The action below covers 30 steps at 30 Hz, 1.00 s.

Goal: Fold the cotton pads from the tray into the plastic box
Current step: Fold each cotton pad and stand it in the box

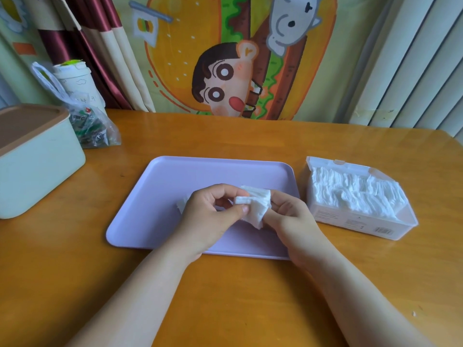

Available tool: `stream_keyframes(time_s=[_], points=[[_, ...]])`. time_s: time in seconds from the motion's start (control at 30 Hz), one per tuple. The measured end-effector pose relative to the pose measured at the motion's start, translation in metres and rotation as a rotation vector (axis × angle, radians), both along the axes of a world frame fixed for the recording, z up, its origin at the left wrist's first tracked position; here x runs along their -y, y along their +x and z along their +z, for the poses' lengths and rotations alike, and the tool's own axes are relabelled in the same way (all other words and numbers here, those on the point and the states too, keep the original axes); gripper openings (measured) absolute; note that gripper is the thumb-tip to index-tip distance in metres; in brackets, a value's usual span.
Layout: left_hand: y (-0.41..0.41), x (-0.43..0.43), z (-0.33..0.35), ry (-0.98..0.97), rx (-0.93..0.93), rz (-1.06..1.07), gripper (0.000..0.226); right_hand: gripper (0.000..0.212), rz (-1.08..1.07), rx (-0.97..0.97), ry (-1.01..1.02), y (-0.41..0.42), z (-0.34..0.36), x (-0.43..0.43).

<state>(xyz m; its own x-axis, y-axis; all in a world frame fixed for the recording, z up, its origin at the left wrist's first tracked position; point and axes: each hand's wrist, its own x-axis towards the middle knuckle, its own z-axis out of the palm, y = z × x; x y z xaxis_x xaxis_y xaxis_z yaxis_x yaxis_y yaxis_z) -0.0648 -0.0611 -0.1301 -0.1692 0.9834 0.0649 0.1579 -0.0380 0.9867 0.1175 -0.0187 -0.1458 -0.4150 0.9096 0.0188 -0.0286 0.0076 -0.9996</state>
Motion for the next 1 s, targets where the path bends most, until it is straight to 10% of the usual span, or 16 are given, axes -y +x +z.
stream_keyframes(time_s=[0.33,0.57,1.0], points=[[0.0,-0.003,-0.003,-0.052,-0.113,0.042,0.056,0.033,0.079,-0.071,-0.007,0.001,0.001,0.003],[0.0,-0.006,-0.015,-0.061,-0.221,-0.003,0.019,0.054,-0.263,0.218,0.125,-0.009,0.001,0.007],[-0.001,-0.011,-0.024,-0.044,-0.263,-0.004,0.016,0.073,-0.361,0.04,-0.018,-0.018,0.007,0.01]])
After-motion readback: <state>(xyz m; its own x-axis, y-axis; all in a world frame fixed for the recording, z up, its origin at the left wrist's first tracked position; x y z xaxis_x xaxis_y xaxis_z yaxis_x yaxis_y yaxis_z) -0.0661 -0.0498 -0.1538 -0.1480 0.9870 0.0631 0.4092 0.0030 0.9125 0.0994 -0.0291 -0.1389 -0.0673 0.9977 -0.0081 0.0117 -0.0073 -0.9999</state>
